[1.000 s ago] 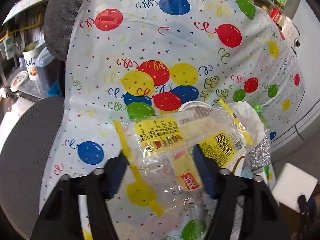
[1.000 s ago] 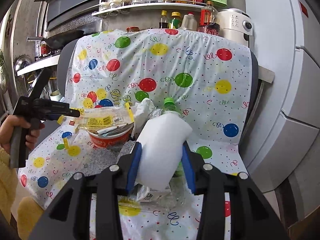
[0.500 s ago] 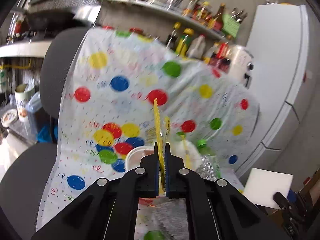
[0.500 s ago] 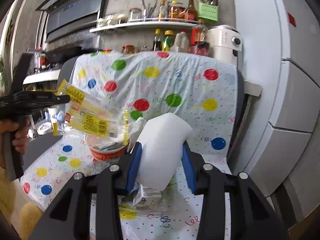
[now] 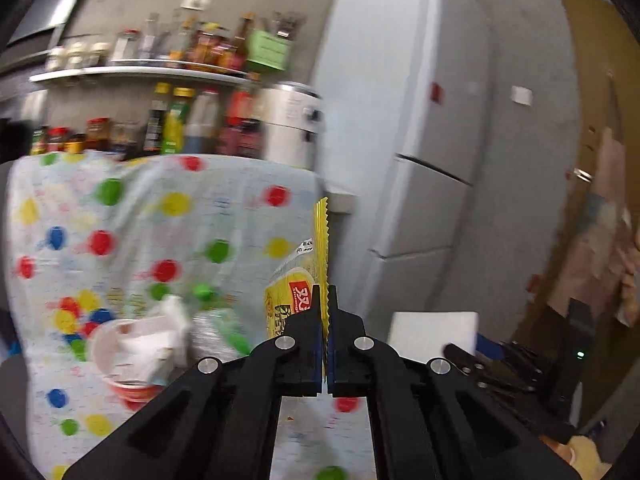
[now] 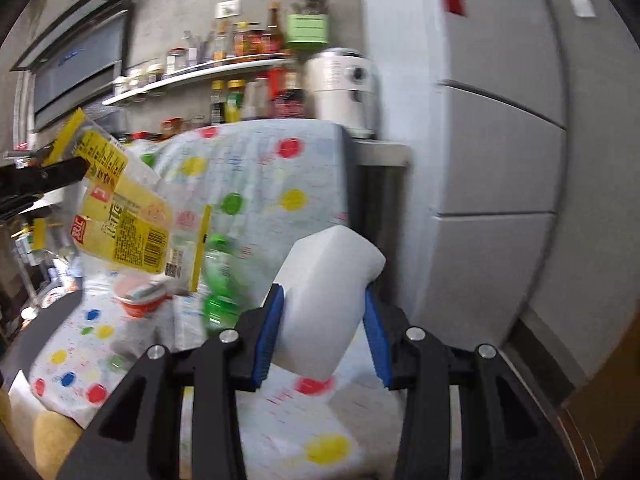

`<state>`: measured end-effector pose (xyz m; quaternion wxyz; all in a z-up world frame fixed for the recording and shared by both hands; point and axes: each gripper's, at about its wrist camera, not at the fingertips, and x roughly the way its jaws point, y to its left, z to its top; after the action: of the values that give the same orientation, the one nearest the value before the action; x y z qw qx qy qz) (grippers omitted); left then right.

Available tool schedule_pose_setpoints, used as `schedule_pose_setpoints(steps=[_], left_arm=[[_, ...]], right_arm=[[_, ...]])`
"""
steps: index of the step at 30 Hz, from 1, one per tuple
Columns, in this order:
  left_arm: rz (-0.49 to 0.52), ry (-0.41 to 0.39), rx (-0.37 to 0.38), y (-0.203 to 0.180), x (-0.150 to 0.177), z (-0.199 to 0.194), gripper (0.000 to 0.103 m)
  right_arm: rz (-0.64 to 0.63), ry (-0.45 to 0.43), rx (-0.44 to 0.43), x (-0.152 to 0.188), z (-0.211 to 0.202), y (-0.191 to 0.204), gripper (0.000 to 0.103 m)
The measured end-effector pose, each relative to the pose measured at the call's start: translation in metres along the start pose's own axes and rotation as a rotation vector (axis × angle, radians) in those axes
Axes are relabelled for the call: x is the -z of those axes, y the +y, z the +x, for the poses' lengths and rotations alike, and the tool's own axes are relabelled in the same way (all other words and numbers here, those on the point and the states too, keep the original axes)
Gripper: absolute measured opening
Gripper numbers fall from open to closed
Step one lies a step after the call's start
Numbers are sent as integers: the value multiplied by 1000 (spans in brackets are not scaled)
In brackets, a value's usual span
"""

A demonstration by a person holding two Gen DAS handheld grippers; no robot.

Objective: Collect trash
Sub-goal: 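Carry the sponge and wrapper to the trash bin and release both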

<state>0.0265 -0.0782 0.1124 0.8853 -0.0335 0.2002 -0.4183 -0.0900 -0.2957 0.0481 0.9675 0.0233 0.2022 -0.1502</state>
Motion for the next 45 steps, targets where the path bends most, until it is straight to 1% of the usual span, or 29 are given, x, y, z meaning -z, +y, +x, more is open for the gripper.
schedule_pose_setpoints(steps=[2,4,5,8,9,11,15,20,21,22,25,28,29,30,34,35,36,37,38,39,43,45], left_arm=[[39,41,86,-39,12,20,1],[68,78,137,-66,26,38,1],[83,108,174,-85,37,51,1],[122,165,234,-124,67,74,1],[139,183,256,-141,81,83,1],[174,200,284,-165,104,94,1],[198,259,357,-202,150,114,1],[201,381,446,-226,205,141,1],[209,398,457,-230,213,146,1],[214,435,476,-233,224,153,1],[207,478,495,-237,237,167,1],[207,503,491,-240,244,182,2],[205,512,481,-240,245,187,3],[195,532,479,-240,247,194,6],[171,563,471,-238,248,206,8],[168,568,467,-237,248,209,12],[162,570,462,-235,249,210,18],[158,569,459,-233,248,211,22],[151,568,450,-230,247,212,30],[146,564,446,-228,246,212,31],[122,545,423,-213,234,207,31],[125,521,379,-202,223,200,31]], right_arm=[[20,18,59,13,-13,-27,39],[38,44,117,28,-25,-50,39],[51,60,151,37,-31,-64,39],[89,102,234,63,-49,-95,39],[108,120,267,75,-56,-109,39],[150,155,326,100,-70,-134,39],[216,226,383,142,-84,-163,39],[256,331,424,197,-83,-185,39],[259,344,425,204,-82,-187,40],[269,363,429,212,-79,-191,40],[298,399,427,231,-68,-199,40],[312,433,421,244,-52,-212,42],[317,453,419,248,-45,-215,44],[322,470,412,250,-39,-218,45],[345,485,412,255,-29,-225,54],[349,485,414,255,-29,-227,59],[348,484,415,254,-28,-227,62],[344,481,420,251,-25,-228,62],[337,477,426,248,-25,-228,64],[336,475,429,246,-25,-229,64],[351,437,436,233,-34,-233,64],[343,397,435,220,-43,-228,64]])
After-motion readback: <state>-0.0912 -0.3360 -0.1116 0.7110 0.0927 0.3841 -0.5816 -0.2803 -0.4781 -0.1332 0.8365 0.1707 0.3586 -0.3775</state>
